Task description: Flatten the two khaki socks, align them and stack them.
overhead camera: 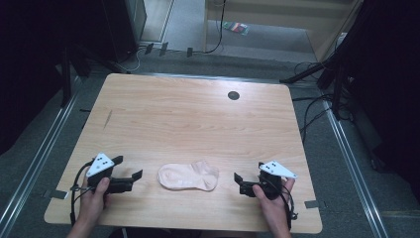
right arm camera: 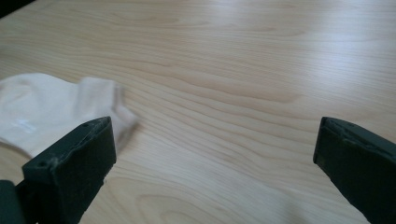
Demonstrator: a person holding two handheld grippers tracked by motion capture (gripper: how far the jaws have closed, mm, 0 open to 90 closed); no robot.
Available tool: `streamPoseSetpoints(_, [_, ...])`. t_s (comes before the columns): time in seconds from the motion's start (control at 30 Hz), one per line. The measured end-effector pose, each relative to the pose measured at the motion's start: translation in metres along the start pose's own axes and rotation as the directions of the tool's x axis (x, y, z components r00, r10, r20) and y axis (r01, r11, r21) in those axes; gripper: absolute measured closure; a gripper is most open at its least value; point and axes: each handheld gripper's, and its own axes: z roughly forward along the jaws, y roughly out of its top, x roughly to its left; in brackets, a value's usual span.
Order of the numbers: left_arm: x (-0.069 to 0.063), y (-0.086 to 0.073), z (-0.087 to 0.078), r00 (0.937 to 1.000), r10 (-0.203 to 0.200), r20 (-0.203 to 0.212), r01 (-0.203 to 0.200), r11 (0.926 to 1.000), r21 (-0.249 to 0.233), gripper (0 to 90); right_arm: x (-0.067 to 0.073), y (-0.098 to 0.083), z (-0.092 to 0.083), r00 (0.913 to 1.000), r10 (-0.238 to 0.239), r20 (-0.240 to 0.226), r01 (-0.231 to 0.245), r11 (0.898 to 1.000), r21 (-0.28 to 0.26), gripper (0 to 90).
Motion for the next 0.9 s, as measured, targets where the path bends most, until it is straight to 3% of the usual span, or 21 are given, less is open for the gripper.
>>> streamPoseSetpoints(0.3, [0.040,-0.009,-0.022,0.9919,-0.090,-0.090,0.087,0.9955,-0.038,8.3,-0.037,-0.014,-0.024,0.9954,0.045,0.085,-0.043,0.999,-0.020,0.0])
streamPoseSetpoints(0.53, [0.057,-0.015,-0.032,0.9815,-0.129,-0.141,0.124,0.9912,-0.046,8.3,-0.059,-0.025,-0.043,0.9879,0.067,0.140,-0.065,0.998,-0.026,0.0])
streamPoseSetpoints(0.63, [0.063,-0.016,-0.037,0.9748,-0.155,-0.160,0.147,0.9871,-0.063,8.3,-0.067,-0.028,-0.050,0.9788,0.074,0.191,-0.067,0.997,-0.040,0.0])
streamPoseSetpoints(0.8, [0.072,-0.025,-0.047,0.9708,-0.153,-0.185,0.147,0.9881,-0.046,8.2,-0.080,-0.032,-0.059,0.9727,0.114,0.202,-0.104,0.993,-0.059,0.0])
streamPoseSetpoints(0.9, [0.075,-0.029,-0.053,0.9647,-0.172,-0.200,0.163,0.9848,-0.059,8.2,-0.084,-0.034,-0.063,0.9693,0.118,0.216,-0.106,0.992,-0.065,0.0])
